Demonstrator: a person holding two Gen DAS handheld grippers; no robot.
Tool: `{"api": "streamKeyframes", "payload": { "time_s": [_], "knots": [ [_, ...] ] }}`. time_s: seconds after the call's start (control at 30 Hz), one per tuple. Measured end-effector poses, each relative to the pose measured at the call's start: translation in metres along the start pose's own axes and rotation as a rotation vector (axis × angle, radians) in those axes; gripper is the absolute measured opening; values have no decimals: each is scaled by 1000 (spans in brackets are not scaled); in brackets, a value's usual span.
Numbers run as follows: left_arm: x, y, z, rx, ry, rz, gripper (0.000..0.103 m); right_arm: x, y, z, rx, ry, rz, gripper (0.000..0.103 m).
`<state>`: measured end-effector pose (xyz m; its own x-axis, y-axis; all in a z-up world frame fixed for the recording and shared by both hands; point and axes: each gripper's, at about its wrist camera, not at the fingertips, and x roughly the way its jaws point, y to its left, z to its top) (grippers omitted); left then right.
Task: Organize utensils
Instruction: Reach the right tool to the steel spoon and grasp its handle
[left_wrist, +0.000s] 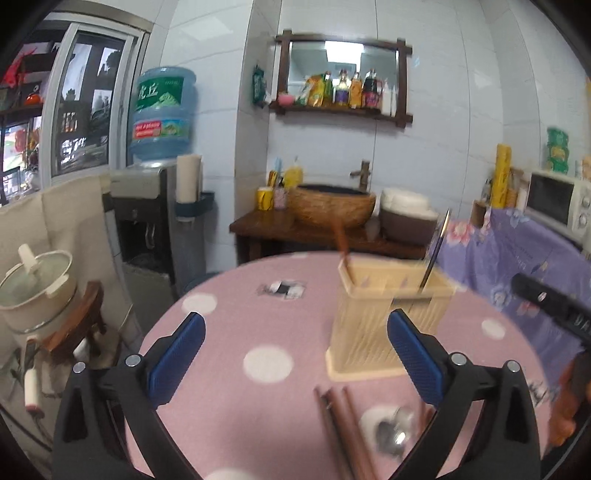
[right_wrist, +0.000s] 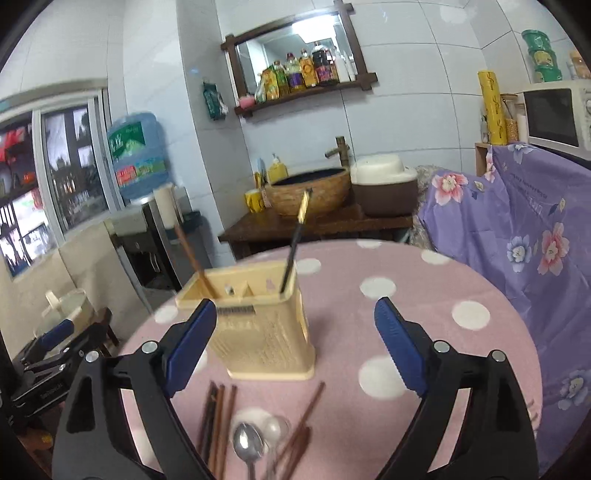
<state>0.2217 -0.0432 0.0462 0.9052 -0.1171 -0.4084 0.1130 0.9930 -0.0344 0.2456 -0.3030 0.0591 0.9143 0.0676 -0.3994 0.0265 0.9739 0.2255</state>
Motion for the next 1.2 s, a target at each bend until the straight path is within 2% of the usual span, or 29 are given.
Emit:
{"api": "streamKeyframes", "payload": {
  "time_s": [0.1, 0.2, 0.27, 0.3, 0.37, 0.47, 0.53, 0.6, 0.7, 0.83, 1.03, 1.2],
  "knots": [
    [7, 9, -34, 26, 94, 55, 98, 0, -5, -30, 11, 72, -10, 85],
    [7, 17, -61, 15, 165, 45, 98, 4, -10, -64, 10, 171, -45, 74],
    [7, 19, -74, 11, 209, 44, 98, 9, -13, -84, 19, 233, -60, 61],
    [8, 20, -79, 10, 230, 44, 98, 11, -16, -95, 34, 268, -54, 57],
    [5, 20, -88, 4, 246, 39, 94, 15, -20, -110, 68, 314, -40, 51],
    [5, 17, -98, -9, 277, 14, 82, 18, -18, -127, 68, 359, -29, 45],
    [8, 16, -102, -18, 307, -1, 72, 20, -15, -131, 62, 373, -11, 44],
    [9, 15, -105, -26, 324, -16, 68, 21, -5, -129, 40, 381, 15, 44],
    [8, 14, -107, -38, 325, -11, 67, 18, 16, -127, -15, 389, 70, 44],
    [6, 15, -105, -42, 319, -10, 67, 20, 49, -137, -102, 450, 162, 31],
    [5, 17, -105, -41, 320, -14, 67, 46, 64, -148, -151, 516, 142, 20],
    [4, 18, -106, -50, 322, -21, 67, 59, 65, -145, -183, 533, 79, 19]
  ]
}}
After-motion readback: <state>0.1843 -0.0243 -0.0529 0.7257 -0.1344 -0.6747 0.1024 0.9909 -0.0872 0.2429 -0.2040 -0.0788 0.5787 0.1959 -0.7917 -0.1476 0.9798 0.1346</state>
